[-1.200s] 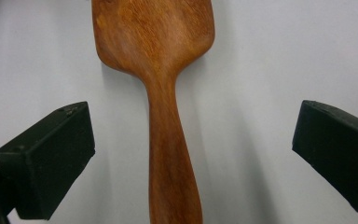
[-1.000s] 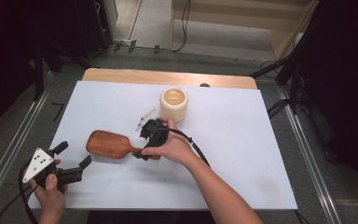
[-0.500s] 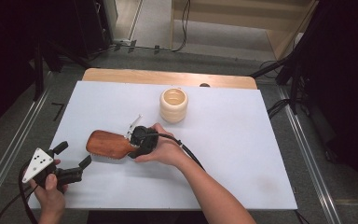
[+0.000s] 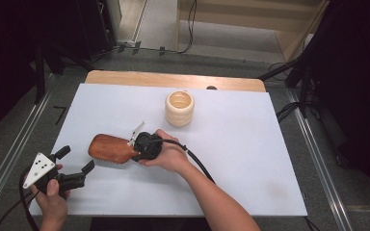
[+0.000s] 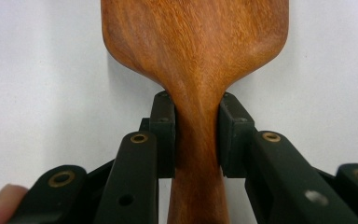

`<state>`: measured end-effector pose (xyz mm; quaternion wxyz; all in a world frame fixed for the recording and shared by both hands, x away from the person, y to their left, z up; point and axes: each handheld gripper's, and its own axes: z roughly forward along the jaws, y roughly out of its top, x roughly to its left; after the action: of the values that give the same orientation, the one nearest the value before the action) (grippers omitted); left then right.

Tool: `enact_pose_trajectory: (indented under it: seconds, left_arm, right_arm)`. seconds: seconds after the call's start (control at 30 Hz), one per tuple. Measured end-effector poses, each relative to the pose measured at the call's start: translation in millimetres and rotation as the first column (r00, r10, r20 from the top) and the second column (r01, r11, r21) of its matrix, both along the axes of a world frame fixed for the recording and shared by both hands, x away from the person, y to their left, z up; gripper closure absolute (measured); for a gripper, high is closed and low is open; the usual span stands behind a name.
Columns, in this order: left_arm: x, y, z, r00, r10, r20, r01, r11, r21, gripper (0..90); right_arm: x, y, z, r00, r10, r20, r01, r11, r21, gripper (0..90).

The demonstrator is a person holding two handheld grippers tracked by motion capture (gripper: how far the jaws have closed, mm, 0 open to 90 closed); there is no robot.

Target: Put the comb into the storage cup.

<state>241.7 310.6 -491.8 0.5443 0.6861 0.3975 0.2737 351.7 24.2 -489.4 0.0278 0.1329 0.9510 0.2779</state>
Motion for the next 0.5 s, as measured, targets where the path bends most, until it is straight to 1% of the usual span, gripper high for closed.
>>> enact_pose_trajectory:
  seconds: [0.03, 0.07, 0.1, 0.13, 0.17, 0.2, 0.23, 0.27, 0.3, 0.43, 0.47, 0.5]
  left_arm:
    - [0.0, 0.0, 0.0, 1.0, 0.0, 0.0, 0.0, 1.0, -0.001, 0.0]
    - [0.0, 0.0, 0.0, 1.0, 0.001, 0.0, -0.001, 1.0, -0.002, 0.0]
    - [0.0, 0.0, 0.0, 1.0, 0.001, 0.0, -0.001, 1.0, -0.002, 0.0]
    - [0.1, -0.1, 0.0, 1.0, -0.001, 0.0, 0.001, 1.0, -0.001, 0.0]
    - [0.1, -0.1, 0.0, 1.0, -0.001, 0.0, 0.001, 1.0, -0.001, 0.0]
    - [0.1, -0.2, 0.0, 1.0, 0.0, 0.0, 0.0, 1.0, 0.001, 0.0]
    - [0.1, -0.2, 0.0, 1.0, 0.0, 0.0, 0.0, 1.0, 0.001, 0.0]
    - [0.2, -0.1, 0.0, 1.0, 0.001, 0.001, -0.001, 1.0, -0.001, 0.0]
    - [0.2, -0.1, 0.0, 1.0, 0.001, 0.001, -0.001, 1.0, -0.001, 0.0]
    - [0.3, -0.3, 0.0, 1.0, 0.002, 0.001, -0.002, 1.0, 0.001, 0.0]
    - [0.3, -0.3, 0.0, 1.0, 0.001, 0.001, -0.001, 1.0, 0.002, 0.0]
    - [0.3, -0.4, 0.0, 1.0, 0.001, 0.001, -0.001, 1.0, 0.004, 0.0]
  right_arm:
    - [-0.6, -1.1, 0.3, 1.0, 0.001, 0.003, -0.001, 1.0, -0.005, 69.7]
    - [-0.9, -1.9, -0.6, 1.0, 0.002, 0.002, -0.002, 1.0, 0.006, 69.7]
    - [0.2, -3.1, -1.0, 0.9997, -0.001, 0.023, 0.001, 0.9999, 0.013, 69.7]
    - [0.4, -4.1, -2.4, 0.9999, 0.006, 0.008, -0.007, 0.9994, 0.034, 69.7]
    - [-0.6, -5.5, -2.4, 0.9999, -0.012, -0.007, 0.012, 0.9993, 0.035, 69.7]
    - [-0.3, -6.6, -3.7, 0.9999, -0.014, -0.008, 0.014, 0.9984, 0.055, 69.8]
    - [-0.3, -6.6, -3.7, 0.9999, -0.014, -0.008, 0.014, 0.9984, 0.055, 69.8]
    - [1.3, -9.1, -5.5, 0.9999, -0.014, 0.01, 0.013, 0.9967, 0.08, 69.8]
    - [0.4, -10.4, -5.6, 0.9997, -0.025, 0.001, 0.025, 0.9963, 0.082, 69.7]
    - [0.0, -14.7, -6.5, 0.9992, -0.032, 0.022, 0.029, 0.9932, 0.112, 69.8]
    - [-1.3, -15.8, -6.1, 0.9992, -0.04, 0.01, 0.038, 0.9916, 0.124, 69.8]
    - [-1.6, -17.1, -5.5, 0.999, -0.044, 0.012, 0.042, 0.9907, 0.129, 69.8]
